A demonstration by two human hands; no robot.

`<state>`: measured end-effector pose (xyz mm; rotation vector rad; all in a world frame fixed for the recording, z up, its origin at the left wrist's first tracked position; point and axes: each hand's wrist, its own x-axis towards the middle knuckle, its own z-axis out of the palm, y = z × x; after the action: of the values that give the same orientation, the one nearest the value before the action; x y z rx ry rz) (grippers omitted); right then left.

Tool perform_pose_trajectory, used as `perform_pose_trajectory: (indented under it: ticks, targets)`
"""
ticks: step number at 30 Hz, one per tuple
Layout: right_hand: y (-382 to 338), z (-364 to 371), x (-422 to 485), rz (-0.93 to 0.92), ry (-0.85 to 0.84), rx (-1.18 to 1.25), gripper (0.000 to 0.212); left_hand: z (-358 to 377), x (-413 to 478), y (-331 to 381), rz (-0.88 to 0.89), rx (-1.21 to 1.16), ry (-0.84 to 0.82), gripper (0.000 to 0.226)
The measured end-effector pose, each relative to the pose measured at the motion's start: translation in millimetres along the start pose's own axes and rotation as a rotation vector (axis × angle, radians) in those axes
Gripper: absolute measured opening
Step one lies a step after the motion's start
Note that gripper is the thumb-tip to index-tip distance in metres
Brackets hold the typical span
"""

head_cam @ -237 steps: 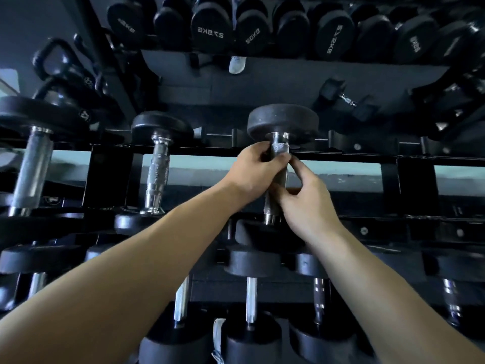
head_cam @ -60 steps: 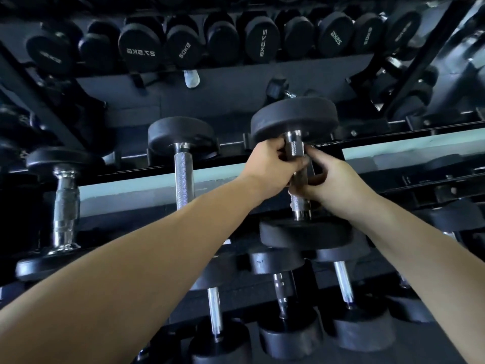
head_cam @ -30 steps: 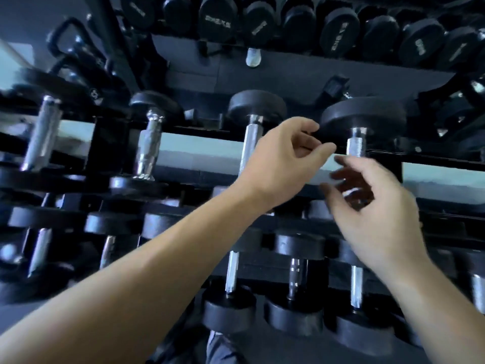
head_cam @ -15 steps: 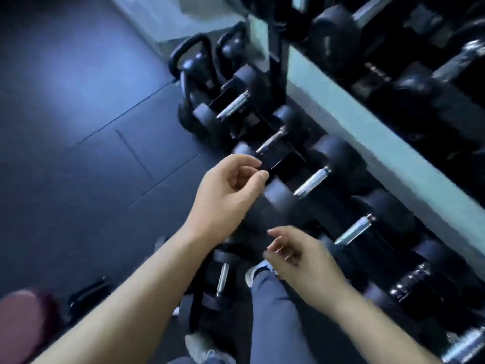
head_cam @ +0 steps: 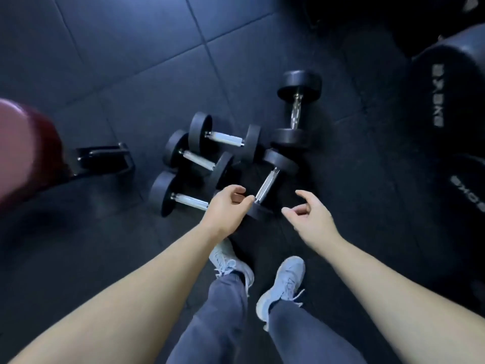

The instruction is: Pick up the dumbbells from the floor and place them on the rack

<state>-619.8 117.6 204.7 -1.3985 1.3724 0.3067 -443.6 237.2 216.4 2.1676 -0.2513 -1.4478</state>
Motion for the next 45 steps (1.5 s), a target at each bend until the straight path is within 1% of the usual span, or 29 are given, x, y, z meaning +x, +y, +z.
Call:
perform_pose_trajectory:
  ticks: [2, 6, 9, 12, 13, 14, 16, 17, 20, 22, 23, 27, 31, 34, 36, 40, 42, 45]
  targets:
    - [33.5, 23.5, 33.0, 0.013, -0.01, -0.01, 0.067, 22.4, 35.1, -26.0, -0.002, 0.005, -0.017, 0.041]
    - [89.6, 71.3, 112.5, -0.01, -0.041, 0.042, 0.08, 62.9, 126.5, -64.1, 0.076, 0.044, -0.054, 0.053]
    - [113.9, 98.7, 164.7, -0.008, -0.056, 0.103, 0.091, 88.1, 195.0, -81.5, 0.134, 0.111, -0.109, 0.067]
    - [133.1, 117.2, 208.7, -0.014, -0.068, 0.159, 0.106, 111.0, 257.6, -95.0, 0.207, 0.167, -0.153, 0.085]
    - [137.3, 121.9, 219.1, -0.02, -0.076, 0.163, 0.109, 117.1, 274.3, -99.6, 0.231, 0.176, -0.171, 0.087]
    - [141.0, 126.7, 227.4, -0.033, -0.088, 0.167, 0.11, 122.2, 286.2, -101.7, 0.247, 0.185, -0.203, 0.082]
    - [146.0, 136.2, 237.1, -0.052, -0.089, 0.186, 0.108, 130.6, 301.4, -103.7, 0.274, 0.205, -0.257, 0.058]
    - [148.5, 140.8, 240.0, -0.056, -0.076, 0.194, 0.106, 133.7, 307.4, -103.9, 0.297, 0.198, -0.269, 0.051]
    - [158.5, 153.3, 245.3, -0.103, -0.03, 0.26, 0.107, 137.3, 319.8, -105.2, 0.321, 0.152, -0.293, 0.05]
    - [162.0, 157.0, 247.3, -0.122, -0.027, 0.315, 0.11, 136.5, 323.5, -106.1, 0.308, 0.131, -0.302, 0.054]
    - [162.6, 157.1, 247.5, -0.125, -0.03, 0.334, 0.111, 135.8, 325.4, -107.6, 0.296, 0.115, -0.307, 0.06]
    - [165.5, 157.1, 248.2, -0.139, -0.007, 0.361, 0.107, 138.3, 328.2, -114.9, 0.255, 0.013, -0.327, 0.076]
    - [168.3, 155.6, 248.0, -0.145, 0.02, 0.351, 0.101, 146.8, 324.5, -119.7, 0.258, -0.054, -0.321, 0.069]
    - [172.2, 150.1, 239.5, -0.159, 0.036, 0.357, 0.099, 153.1, 315.9, -122.1, 0.302, -0.022, -0.281, 0.075]
    - [174.9, 143.6, 226.9, -0.17, 0.027, 0.361, 0.1, 154.4, 305.9, -122.4, 0.319, 0.01, -0.298, 0.068]
    - [174.5, 123.2, 179.5, -0.175, 0.031, 0.402, 0.102, 157.9, 259.0, -105.3, 0.369, 0.075, -0.397, 0.034]
    - [169.9, 106.6, 144.6, -0.158, 0.024, 0.407, 0.102, 159.7, 224.0, -92.4, 0.395, 0.092, -0.416, 0.029]
    - [157.5, 73.8, 80.8, -0.166, 0.01, 0.441, 0.1, 161.4, 159.0, -70.7, 0.399, 0.061, -0.423, 0.031]
